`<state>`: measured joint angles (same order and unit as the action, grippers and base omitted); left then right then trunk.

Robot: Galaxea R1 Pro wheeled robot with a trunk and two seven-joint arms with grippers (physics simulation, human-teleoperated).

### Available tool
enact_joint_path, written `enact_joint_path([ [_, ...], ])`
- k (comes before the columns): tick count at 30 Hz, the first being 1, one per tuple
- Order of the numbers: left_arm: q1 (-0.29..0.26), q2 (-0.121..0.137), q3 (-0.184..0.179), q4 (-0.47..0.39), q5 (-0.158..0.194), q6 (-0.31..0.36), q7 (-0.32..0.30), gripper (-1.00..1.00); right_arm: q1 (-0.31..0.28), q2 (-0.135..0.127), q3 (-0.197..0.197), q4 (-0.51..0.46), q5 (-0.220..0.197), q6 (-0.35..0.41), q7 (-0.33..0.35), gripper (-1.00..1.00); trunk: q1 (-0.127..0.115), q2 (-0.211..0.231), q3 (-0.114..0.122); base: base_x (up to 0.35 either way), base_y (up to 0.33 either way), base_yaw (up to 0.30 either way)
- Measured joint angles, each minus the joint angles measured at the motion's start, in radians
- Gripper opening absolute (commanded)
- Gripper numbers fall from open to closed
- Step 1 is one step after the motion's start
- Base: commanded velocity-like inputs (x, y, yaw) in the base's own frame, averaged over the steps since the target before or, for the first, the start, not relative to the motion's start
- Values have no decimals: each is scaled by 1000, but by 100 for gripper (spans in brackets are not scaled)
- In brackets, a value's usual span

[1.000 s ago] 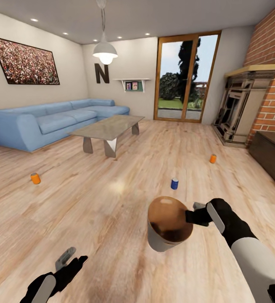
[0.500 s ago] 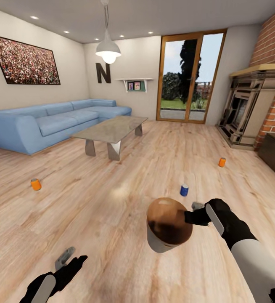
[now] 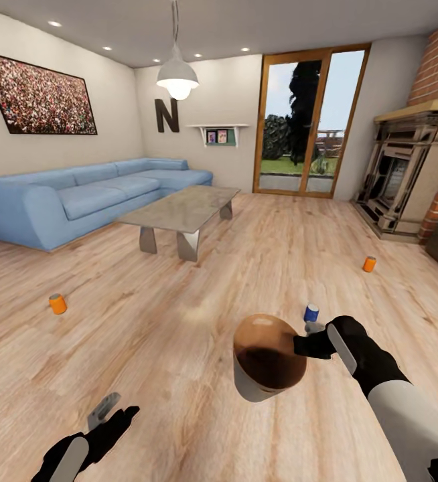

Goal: Put the three can of soda from the living room inside the tash can in the kitchen.

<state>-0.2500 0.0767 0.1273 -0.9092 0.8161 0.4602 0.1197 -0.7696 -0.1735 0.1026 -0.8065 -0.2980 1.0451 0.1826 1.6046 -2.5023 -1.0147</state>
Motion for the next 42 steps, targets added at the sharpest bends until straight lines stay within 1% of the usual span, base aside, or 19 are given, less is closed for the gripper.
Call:
enact_joint_path([
  [9, 0, 0, 0, 1, -1, 0, 0, 100, 0, 3, 1, 0, 0, 0, 0, -100, 0, 0, 0, 289, 219, 0],
  [13, 0, 0, 0, 0, -1, 1, 0, 100, 0, 5, 17, 1, -1, 0, 0, -100, 0, 0, 0, 289, 219, 0],
  [17, 0, 0, 0, 0, -1, 1, 0, 100, 0, 4, 61, 2, 1, 0, 0, -100, 0, 0, 0, 289, 219, 0],
  [22, 0, 0, 0, 1, -1, 2, 0, 100, 1, 6, 83, 2, 2, 0, 1, -100, 0, 0, 0, 289, 218, 0],
  [24, 0, 0, 0, 0, -2, 2, 0, 100, 4, 7, 107, 1, 1, 1, 0, -100, 0, 0, 0, 289, 217, 0],
  [27, 0, 0, 0, 1, -2, 2, 0, 100, 7, 11, 173, 1, 15, 1, -6, -100, 0, 0, 0, 289, 213, 0],
  [29, 0, 0, 0, 1, -2, 2, 0, 100, 7, 13, 183, 0, 22, 0, -7, -100, 0, 0, 0, 289, 211, 0],
  [31, 0, -1, 0, 1, -2, 2, 0, 100, 7, 22, 188, 0, 24, 0, -8, -100, 0, 0, 0, 289, 211, 0],
  [32, 0, 0, 0, 1, -2, 2, 0, 100, 8, 34, 190, 0, 29, 0, -11, -100, 0, 0, 0, 289, 211, 0],
  [33, 0, -1, 0, 1, -2, 2, 0, 100, 8, 38, 190, -1, 15, 1, -12, -100, 0, 0, 0, 289, 211, 0],
  [35, 0, -1, 0, 1, -2, 2, 0, 100, 11, 51, 191, -1, 10, 2, -23, -100, 0, 0, 0, 289, 211, 0],
  [36, 0, -1, 0, 1, -2, 2, 0, 100, 17, 64, 191, -1, 28, 1, -37, -100, 0, 0, 0, 289, 209, 0],
  [38, 0, -1, 0, 0, -2, 2, 0, 100, 29, 87, 187, -1, 87, 1, -58, -100, 0, 0, 0, 289, 209, 0],
  [40, 0, -1, 0, 1, -1, 2, 0, 100, 36, 101, 184, -3, 140, 1, -65, -100, 0, 0, 0, 289, 207, 0],
  [42, 0, -1, 0, 1, -2, 2, 0, 100, 39, 106, 183, -12, 165, 1, -65, -100, 0, 0, 0, 289, 207, 0],
])
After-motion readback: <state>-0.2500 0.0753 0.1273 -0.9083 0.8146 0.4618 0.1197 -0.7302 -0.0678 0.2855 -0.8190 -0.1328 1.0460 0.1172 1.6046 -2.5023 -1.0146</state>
